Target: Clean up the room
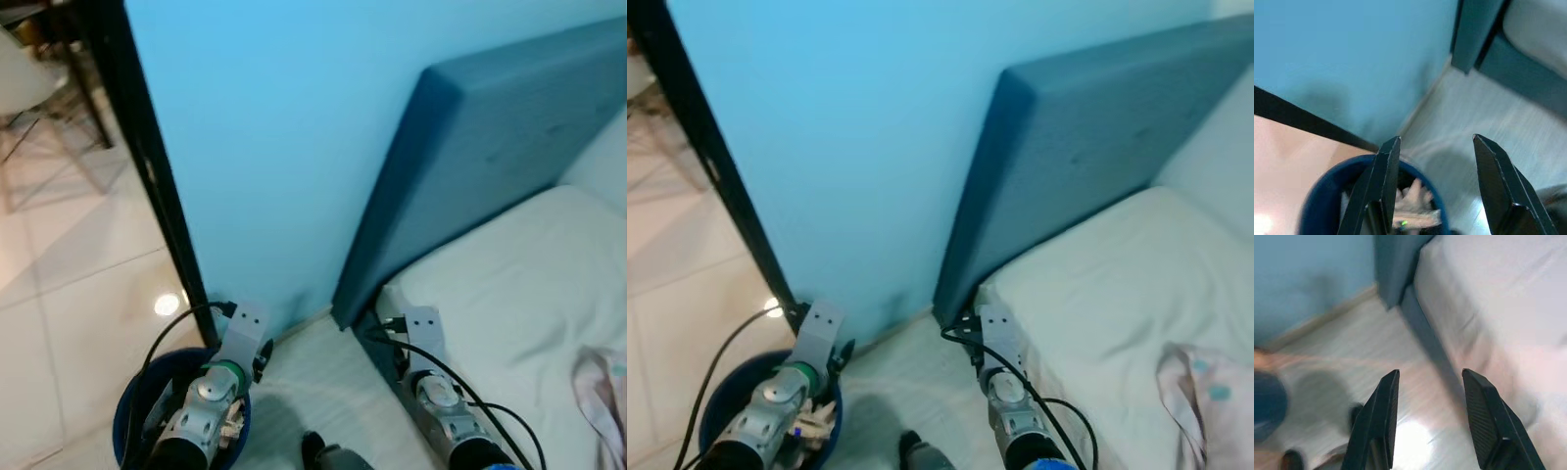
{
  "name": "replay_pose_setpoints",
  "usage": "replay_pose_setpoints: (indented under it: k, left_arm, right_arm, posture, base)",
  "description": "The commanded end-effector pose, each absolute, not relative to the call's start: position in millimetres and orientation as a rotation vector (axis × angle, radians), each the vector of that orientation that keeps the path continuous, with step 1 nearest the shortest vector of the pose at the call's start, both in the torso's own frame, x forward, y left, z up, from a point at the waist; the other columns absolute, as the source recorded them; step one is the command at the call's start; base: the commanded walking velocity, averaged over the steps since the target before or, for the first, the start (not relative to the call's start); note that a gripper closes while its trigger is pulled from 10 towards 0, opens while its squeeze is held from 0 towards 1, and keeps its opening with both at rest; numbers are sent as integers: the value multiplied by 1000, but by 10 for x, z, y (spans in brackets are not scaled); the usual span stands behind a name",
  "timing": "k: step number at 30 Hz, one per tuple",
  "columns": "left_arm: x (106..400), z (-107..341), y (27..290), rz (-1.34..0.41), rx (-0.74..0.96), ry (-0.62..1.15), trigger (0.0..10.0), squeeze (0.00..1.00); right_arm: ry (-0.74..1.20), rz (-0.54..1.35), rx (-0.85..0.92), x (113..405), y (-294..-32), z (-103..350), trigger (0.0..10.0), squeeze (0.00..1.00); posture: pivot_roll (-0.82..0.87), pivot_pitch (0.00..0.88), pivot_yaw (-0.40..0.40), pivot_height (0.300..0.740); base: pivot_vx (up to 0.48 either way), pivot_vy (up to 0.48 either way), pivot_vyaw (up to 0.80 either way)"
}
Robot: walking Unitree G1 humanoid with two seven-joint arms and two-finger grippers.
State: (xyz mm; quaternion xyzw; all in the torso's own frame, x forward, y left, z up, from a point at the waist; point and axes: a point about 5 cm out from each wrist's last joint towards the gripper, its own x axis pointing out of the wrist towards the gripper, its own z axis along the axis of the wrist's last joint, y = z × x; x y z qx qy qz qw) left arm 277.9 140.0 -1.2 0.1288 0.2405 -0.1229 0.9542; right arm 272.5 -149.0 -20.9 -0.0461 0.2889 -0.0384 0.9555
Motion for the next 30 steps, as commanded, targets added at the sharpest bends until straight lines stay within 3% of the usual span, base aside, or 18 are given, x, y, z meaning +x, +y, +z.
replay_pose_setpoints:
  k: [1, 30]
  left_arm:
    - [2748, -50, 1379, -263, 269, 505, 10000, 0]
    - [2756, -32, 1339, -274, 250, 490, 10000, 0]
  right_arm:
    - [614, -92, -106, 2667, -1537, -263, 10000, 0]
    - [617, -109, -102, 2670, -1563, -256, 10000, 0]
  posture:
    - [-2, 106, 11, 740]
    - [-3, 124, 13, 740]
  base:
    - [0, 0, -800]
    - [0, 0, -800]
